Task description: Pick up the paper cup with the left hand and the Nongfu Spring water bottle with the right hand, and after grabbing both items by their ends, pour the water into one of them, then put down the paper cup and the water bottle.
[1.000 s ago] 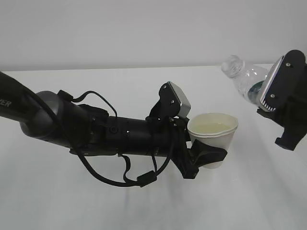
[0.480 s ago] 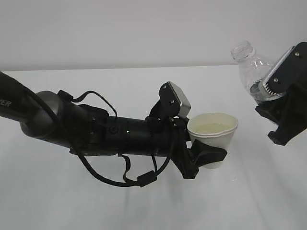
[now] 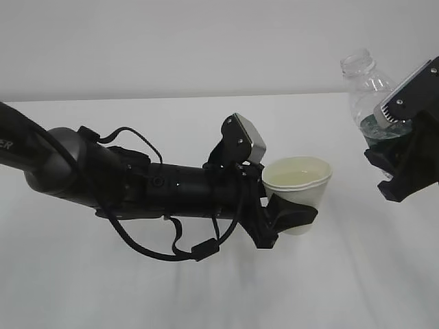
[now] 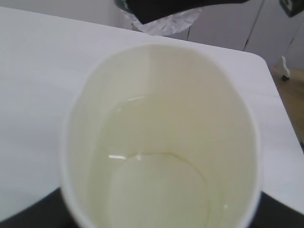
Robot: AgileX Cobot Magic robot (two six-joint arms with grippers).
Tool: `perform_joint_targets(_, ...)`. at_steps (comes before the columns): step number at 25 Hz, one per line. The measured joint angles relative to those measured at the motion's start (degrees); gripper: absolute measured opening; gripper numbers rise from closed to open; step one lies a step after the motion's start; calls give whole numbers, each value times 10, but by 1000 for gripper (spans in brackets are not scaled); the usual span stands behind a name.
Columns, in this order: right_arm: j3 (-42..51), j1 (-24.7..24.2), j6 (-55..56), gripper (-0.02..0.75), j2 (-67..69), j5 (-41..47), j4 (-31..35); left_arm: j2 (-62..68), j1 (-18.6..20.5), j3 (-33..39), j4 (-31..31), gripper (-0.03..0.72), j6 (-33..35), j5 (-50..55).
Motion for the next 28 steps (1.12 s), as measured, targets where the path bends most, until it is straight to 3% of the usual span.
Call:
perform_joint_targets(13, 0, 0, 41, 366, 0, 9, 0, -32, 48, 0, -1, 414, 0, 1)
perform_joint_targets(28, 0, 0, 54, 366, 0, 15, 0, -55, 56, 0, -1, 414, 0, 40)
